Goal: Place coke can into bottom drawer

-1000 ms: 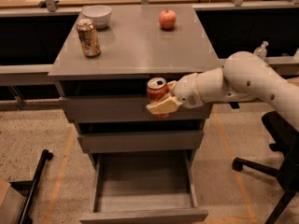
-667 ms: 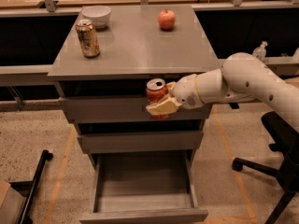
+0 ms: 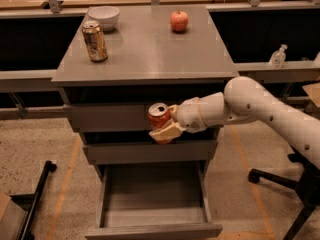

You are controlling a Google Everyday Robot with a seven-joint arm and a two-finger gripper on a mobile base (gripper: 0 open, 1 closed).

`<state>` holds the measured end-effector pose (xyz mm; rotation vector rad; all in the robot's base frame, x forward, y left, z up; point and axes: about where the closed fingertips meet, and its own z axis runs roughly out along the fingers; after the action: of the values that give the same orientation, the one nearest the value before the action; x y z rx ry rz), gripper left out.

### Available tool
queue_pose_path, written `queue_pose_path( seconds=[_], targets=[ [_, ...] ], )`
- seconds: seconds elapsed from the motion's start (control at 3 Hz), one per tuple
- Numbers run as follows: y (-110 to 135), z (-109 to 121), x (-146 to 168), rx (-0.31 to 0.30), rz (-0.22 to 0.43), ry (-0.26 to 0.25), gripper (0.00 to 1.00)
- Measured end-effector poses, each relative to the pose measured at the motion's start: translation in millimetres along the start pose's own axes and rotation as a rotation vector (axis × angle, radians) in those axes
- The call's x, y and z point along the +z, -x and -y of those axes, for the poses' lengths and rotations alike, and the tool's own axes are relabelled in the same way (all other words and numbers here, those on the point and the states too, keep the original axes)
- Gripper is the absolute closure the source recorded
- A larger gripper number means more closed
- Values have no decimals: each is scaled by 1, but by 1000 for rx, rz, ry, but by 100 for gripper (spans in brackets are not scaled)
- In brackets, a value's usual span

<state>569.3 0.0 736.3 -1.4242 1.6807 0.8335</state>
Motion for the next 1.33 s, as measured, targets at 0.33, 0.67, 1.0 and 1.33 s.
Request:
queue_pose_path(
  seconds=[0.33,0.67,1.0,1.33],
  targets=[
    [-23,-5,18,-16,21,30,100],
    [-52,-5,33,5,41,52,100],
    [-80,-3,47,34,72,62,100],
    [-108,-1,62,70,79,85,100]
  ],
)
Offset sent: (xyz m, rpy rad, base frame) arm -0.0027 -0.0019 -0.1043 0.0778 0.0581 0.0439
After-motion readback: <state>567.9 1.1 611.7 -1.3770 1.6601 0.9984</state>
